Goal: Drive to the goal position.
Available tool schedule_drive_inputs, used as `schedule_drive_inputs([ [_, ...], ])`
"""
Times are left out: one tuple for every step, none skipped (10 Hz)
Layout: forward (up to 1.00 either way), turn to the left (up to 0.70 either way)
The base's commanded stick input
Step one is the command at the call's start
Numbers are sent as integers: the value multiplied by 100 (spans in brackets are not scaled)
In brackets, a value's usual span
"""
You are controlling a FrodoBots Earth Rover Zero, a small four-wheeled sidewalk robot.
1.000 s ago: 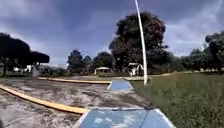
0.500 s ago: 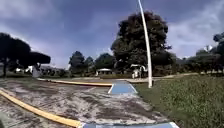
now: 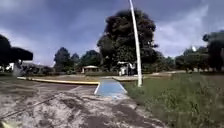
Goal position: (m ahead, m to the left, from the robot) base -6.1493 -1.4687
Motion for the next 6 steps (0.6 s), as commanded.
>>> schedule_drive_inputs([
  [70,0],
  [70,0],
  [70,0],
  [70,0],
  [70,0],
  [70,0],
])
